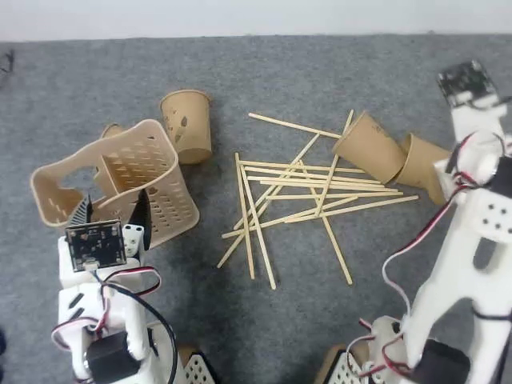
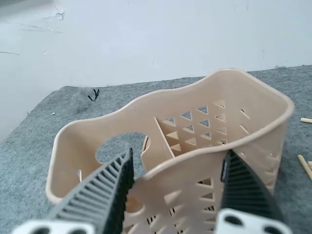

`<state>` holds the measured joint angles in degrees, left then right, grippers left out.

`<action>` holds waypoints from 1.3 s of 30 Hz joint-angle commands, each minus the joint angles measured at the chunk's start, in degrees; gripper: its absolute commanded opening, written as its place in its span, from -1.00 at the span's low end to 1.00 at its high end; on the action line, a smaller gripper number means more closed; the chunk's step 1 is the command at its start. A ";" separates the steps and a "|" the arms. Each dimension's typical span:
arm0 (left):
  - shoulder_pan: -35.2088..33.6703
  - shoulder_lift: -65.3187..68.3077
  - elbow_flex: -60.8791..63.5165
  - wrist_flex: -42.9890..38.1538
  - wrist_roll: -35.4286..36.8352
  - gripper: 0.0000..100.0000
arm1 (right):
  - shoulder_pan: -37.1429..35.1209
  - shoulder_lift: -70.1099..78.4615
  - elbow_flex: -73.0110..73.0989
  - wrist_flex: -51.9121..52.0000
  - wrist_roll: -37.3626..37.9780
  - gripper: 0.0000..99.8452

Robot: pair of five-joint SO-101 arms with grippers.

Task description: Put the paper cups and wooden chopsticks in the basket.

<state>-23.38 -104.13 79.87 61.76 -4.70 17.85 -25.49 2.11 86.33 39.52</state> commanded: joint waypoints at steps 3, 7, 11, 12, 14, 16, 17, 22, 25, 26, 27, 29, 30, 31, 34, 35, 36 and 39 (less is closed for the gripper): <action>-5.54 -0.18 -4.00 6.24 6.24 -0.45 | -11.47 -0.84 -26.46 16.04 -2.20 -0.99; -19.16 -0.18 -11.47 9.05 10.99 -0.45 | -17.19 0.57 -30.86 16.31 -5.54 -0.99; -34.99 -0.18 -14.29 8.00 13.80 -0.45 | -24.40 1.10 -31.03 16.04 -5.45 -0.99; -35.16 -0.18 -14.55 8.00 16.26 -0.45 | -25.80 1.10 -31.03 15.96 -5.54 -0.99; -31.30 -0.18 -14.81 7.82 18.90 -0.44 | -27.56 1.10 -30.77 15.16 -5.80 -0.99; -23.21 -0.18 -14.99 7.82 18.02 -0.44 | -28.18 1.36 -30.68 15.08 -5.89 -0.99; -19.25 -0.18 -14.90 7.82 17.41 -0.45 | -28.26 1.80 -30.68 15.34 -5.98 -0.99; -13.45 -0.18 -18.59 6.95 17.49 -0.45 | -28.35 3.12 -30.68 15.96 -8.35 -0.99; -21.19 -0.18 -21.14 6.77 17.49 -0.45 | -31.87 3.03 -31.30 14.90 -8.26 -0.99; -24.26 -0.18 -21.32 6.33 17.49 -0.45 | -33.27 3.12 -31.47 14.37 -8.26 -0.99; -27.60 -0.18 -20.79 5.80 17.58 -0.45 | -34.68 3.21 -31.91 13.85 -8.26 -0.99; -34.55 -0.18 -17.45 3.96 17.67 -0.45 | -37.85 3.21 -32.79 11.03 -8.26 -0.99; -37.80 -0.18 -14.46 2.02 18.20 -0.45 | -39.43 3.21 -33.23 9.19 -8.26 -0.99; -40.70 -0.18 -10.59 -1.23 19.52 -0.45 | -40.84 3.21 -33.58 7.16 -8.35 -0.99; -46.15 -0.18 3.82 -16.79 24.70 -0.45 | -46.37 3.30 -34.02 1.19 -8.53 -0.99; -46.33 -0.18 8.66 -23.56 25.76 -0.45 | -48.31 3.38 -34.02 -0.75 -8.53 -0.99; -46.33 -0.18 12.97 -30.59 25.85 -0.45 | -50.15 3.38 -33.93 -2.51 -8.53 -0.99; -46.33 1.32 15.87 -39.56 25.85 -0.45 | -55.25 3.47 -33.85 -7.87 -8.53 -0.99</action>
<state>-68.84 -103.43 93.76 33.71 20.18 -33.05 -22.42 -29.27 83.78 31.60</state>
